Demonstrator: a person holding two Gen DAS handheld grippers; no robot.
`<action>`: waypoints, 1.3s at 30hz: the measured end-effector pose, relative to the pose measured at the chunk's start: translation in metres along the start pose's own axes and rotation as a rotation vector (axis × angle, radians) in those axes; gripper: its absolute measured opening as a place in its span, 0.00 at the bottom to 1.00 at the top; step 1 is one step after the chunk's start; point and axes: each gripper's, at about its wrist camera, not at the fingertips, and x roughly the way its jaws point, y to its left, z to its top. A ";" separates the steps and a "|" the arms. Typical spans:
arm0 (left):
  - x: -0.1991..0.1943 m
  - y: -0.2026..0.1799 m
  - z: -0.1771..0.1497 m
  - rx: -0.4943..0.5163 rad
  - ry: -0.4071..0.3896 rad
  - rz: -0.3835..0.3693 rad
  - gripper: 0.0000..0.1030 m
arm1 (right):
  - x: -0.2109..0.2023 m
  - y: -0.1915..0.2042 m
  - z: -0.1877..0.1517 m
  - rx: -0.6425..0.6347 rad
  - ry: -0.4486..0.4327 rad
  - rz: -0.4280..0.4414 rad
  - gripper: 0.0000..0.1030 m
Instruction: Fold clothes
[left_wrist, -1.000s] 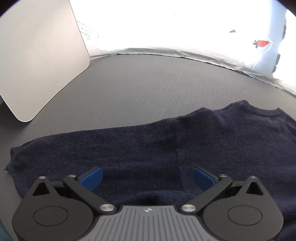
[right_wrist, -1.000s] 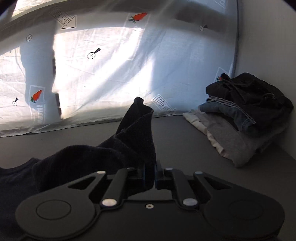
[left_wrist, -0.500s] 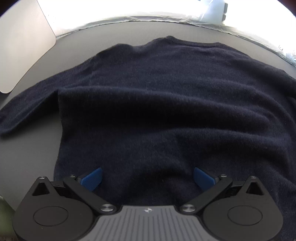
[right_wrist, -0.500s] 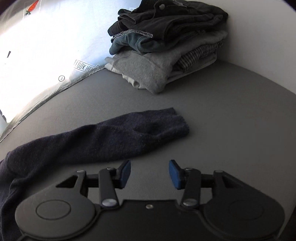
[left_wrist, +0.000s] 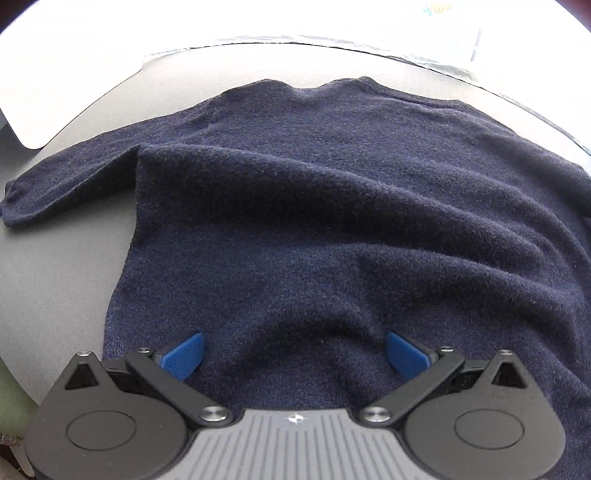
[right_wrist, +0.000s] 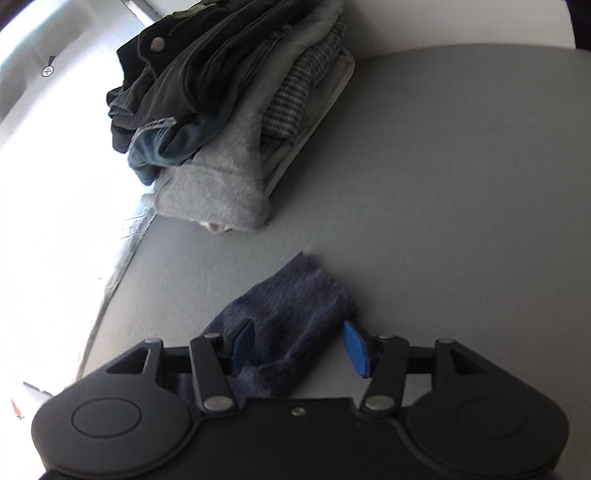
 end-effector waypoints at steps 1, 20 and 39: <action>0.000 -0.001 -0.001 -0.003 -0.003 0.002 1.00 | 0.005 0.001 0.004 -0.032 0.000 -0.020 0.54; 0.004 -0.005 0.003 -0.035 0.042 0.017 1.00 | -0.021 0.089 0.072 -0.675 -0.314 0.142 0.10; -0.038 0.087 -0.001 -0.147 -0.017 0.111 1.00 | -0.106 0.095 -0.168 -0.675 0.312 0.374 0.61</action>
